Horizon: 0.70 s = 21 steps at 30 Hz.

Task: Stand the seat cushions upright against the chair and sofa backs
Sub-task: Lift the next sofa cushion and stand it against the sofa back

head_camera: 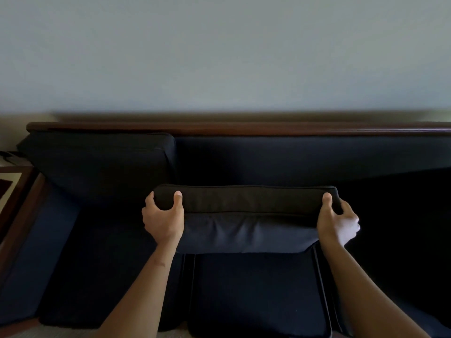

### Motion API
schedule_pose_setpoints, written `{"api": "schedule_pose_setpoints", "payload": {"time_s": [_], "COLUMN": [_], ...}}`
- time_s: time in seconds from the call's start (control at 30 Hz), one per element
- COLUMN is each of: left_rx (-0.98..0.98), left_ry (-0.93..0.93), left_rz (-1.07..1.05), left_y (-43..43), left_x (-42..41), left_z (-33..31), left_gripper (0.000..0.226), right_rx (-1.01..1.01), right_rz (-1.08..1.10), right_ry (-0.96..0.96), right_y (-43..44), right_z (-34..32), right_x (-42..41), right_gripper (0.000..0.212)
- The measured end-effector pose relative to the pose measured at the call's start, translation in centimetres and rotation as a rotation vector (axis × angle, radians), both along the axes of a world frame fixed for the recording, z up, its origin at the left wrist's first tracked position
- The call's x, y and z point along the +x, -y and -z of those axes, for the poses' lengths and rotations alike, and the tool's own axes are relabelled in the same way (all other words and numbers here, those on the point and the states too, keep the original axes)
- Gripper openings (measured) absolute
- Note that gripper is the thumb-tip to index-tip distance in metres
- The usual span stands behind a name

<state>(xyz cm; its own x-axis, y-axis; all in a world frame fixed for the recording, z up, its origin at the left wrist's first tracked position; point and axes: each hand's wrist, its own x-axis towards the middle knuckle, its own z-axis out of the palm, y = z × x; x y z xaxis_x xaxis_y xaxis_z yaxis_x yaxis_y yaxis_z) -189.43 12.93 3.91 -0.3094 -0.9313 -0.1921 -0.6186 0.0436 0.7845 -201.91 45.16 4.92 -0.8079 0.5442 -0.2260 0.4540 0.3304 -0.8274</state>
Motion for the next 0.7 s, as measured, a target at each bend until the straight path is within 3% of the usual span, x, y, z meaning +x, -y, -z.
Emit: {"api": "schedule_pose_setpoints", "payload": {"time_s": [0.3,0.5,0.7], "left_rx": [-0.021,-0.030,-0.063], "left_ry": [-0.001,0.042,0.182], "left_rz": [0.022,0.097,0.220], "left_y": [-4.9,-5.6,-6.5], "left_x": [-11.9,-20.7,-24.6], "left_z": [-2.2,-0.4,3.8], "left_gripper": [0.080,0.081,0.087], "right_rx": [0.125,0.150,0.173], "right_rz": [-0.043,-0.158,-0.340], "right_ry": [-0.039,0.046,0.072], "right_y": [-6.2,-8.4,-7.9], "right_z": [-2.6,-1.1,3.5], "right_x": [-11.9,-19.7,-23.9], "right_gripper": [0.047,0.038,0.062]}}
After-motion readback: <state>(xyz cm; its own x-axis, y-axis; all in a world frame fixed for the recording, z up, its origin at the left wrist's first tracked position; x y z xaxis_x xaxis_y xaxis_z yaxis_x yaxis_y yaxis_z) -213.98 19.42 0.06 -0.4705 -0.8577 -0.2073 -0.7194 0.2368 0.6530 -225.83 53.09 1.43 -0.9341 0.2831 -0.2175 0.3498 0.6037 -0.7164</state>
